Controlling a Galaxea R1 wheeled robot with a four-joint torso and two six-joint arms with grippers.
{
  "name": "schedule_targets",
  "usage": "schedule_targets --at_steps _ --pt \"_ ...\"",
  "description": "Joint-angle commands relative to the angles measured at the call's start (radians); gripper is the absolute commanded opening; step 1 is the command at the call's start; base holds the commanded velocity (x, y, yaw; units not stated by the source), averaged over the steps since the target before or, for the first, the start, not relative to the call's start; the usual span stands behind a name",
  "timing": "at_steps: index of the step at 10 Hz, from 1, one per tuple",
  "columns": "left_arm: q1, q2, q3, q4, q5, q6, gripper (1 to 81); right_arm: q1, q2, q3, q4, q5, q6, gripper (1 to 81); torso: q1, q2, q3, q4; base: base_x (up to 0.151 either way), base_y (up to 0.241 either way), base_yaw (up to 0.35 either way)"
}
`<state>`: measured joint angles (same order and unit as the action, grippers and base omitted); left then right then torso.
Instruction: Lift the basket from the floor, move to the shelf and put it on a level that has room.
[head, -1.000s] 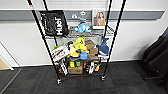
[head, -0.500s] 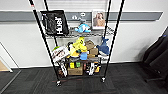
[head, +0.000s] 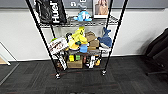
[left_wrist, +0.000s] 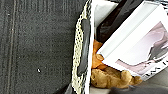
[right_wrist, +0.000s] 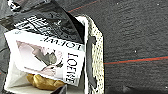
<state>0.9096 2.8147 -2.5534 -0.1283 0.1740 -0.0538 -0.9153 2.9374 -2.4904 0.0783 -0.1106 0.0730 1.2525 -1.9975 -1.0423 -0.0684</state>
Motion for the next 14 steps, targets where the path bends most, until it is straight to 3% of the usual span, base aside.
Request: schedule_targets --at_steps 1,2,3,6,13,14 --pt "-0.12 -0.013 -0.002 -0.011 0.074 0.002 81.1 0.114 0.004 0.006 0.02 -0.043 0.004 81.1 0.063 -0.099 -0.092 0.0 0.0 0.0 0.0" --pt "-0.128 -0.012 -0.004 -0.011 0.078 0.002 81.1 0.121 0.008 0.006 0.02 -0.043 0.004 81.1 0.085 -0.133 -0.109 0.0 0.0 0.0 0.0" --pt "-0.142 -0.015 -0.004 -0.013 0.079 0.002 81.1 0.132 0.018 0.006 0.027 -0.044 0.004 81.1 0.106 -0.165 -0.061 0.0 0.0 0.0 0.0" --pt "-0.174 -0.013 -0.028 -0.014 0.088 -0.001 81.1 0.152 0.033 0.004 0.04 -0.072 0.004 81.1 0.154 -0.24 -0.095 0.0 0.0 0.0 0.0" --pt "-0.203 -0.003 -0.038 -0.014 0.117 -0.003 81.1 0.167 0.057 -0.01 0.072 -0.066 0.005 81.1 0.304 -0.48 -0.097 0.0 0.0 0.0 0.0" --pt "-0.203 -0.001 -0.036 -0.014 0.119 -0.004 81.1 0.172 0.059 -0.01 0.086 -0.061 0.004 81.1 0.26 -0.414 -0.097 0.0 0.0 0.0 0.0"
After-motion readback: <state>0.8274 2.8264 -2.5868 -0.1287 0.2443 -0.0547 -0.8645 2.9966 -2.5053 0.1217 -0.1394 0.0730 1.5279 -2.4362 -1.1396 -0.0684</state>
